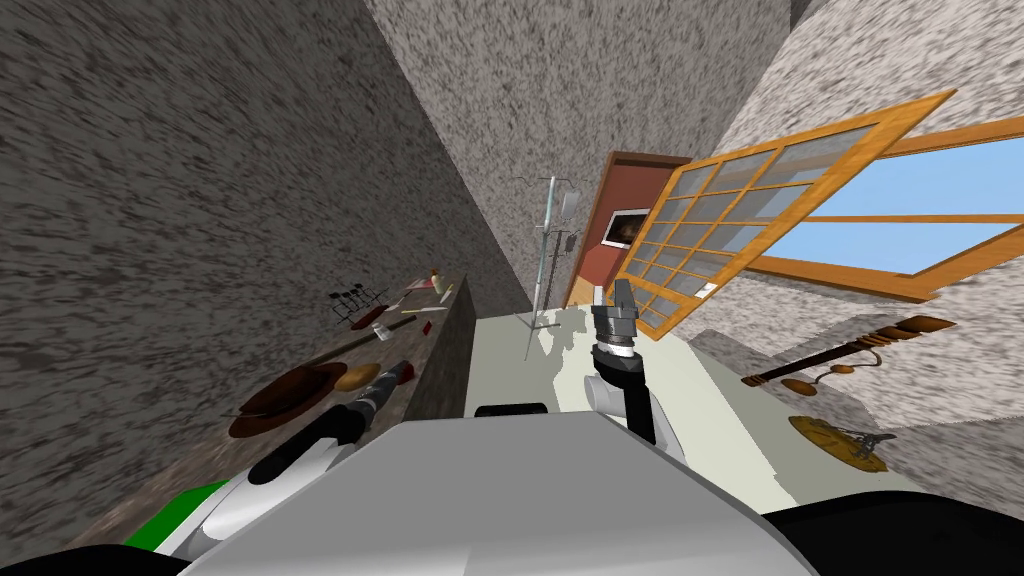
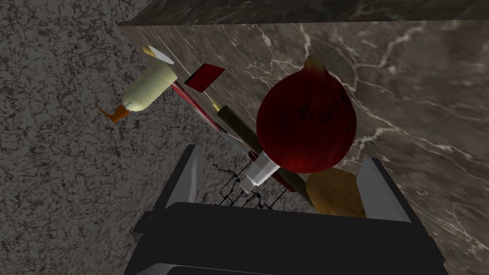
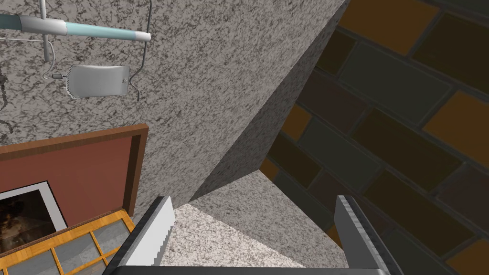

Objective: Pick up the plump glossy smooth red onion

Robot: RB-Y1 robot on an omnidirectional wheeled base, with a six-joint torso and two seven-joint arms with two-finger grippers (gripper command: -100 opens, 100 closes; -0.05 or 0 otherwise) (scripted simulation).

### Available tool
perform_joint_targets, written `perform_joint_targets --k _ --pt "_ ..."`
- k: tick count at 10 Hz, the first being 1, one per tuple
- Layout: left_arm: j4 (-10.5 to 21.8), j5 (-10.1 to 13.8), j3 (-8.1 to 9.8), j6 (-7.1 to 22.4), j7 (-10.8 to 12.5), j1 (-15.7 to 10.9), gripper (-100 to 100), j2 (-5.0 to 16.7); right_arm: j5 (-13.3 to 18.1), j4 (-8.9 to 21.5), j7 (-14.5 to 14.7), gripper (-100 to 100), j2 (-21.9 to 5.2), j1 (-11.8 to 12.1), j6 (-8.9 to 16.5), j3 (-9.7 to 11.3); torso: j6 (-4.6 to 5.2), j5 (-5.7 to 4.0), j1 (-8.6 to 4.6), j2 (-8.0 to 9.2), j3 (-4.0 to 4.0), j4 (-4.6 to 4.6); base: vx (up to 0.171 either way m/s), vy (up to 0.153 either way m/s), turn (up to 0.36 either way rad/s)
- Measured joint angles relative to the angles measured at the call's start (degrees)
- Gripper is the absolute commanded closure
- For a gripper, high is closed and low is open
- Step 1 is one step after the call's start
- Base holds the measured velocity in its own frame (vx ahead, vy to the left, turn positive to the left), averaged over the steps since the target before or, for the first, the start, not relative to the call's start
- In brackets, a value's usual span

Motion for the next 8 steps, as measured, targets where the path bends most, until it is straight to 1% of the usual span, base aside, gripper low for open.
perform_joint_targets --k 1,2,3,6,7,8 --pt "-0.04 0.39 0.25 1.27 -0.38 0.50 -100 0.40 0.00 0.00 0.00 0 0.00 0.00 0.00 0.00 -0.01 0.00 0.01 0.00 0.00 0.00 0.003 0.010 -0.018" --pt "-0.06 0.42 0.27 1.57 -0.46 0.54 0 0.43 0.00 0.00 0.00 0 0.00 0.00 0.00 0.00 -0.02 0.00 -0.03 0.01 0.01 0.00 0.000 0.000 0.000" --pt "-0.06 0.42 0.27 1.54 -0.45 0.54 -100 0.43 0.00 0.00 0.00 0 0.00 0.00 0.00 0.00 -0.02 -0.01 -0.06 0.02 0.01 0.01 0.021 0.008 -0.039" --pt "2.96 -0.32 -0.15 0.24 -0.34 -1.07 -100 0.25 0.00 0.00 0.00 0 0.00 0.01 0.00 0.00 -0.01 0.00 -0.01 -0.11 -0.07 -0.02 0.029 0.012 -0.027" --pt "3.09 -0.34 -0.16 0.11 -0.34 -1.13 100 0.25 0.00 0.00 0.00 0 0.00 0.01 0.00 0.00 -0.02 -0.01 -0.04 -0.06 -0.04 -0.01 0.000 0.002 0.015" --pt "3.18 -0.35 -0.15 0.20 -0.34 -1.03 100 0.24 0.00 0.00 0.00 0 0.00 0.00 0.00 0.00 0.06 -0.05 -0.11 -0.03 0.00 0.04 0.003 0.001 -0.012"
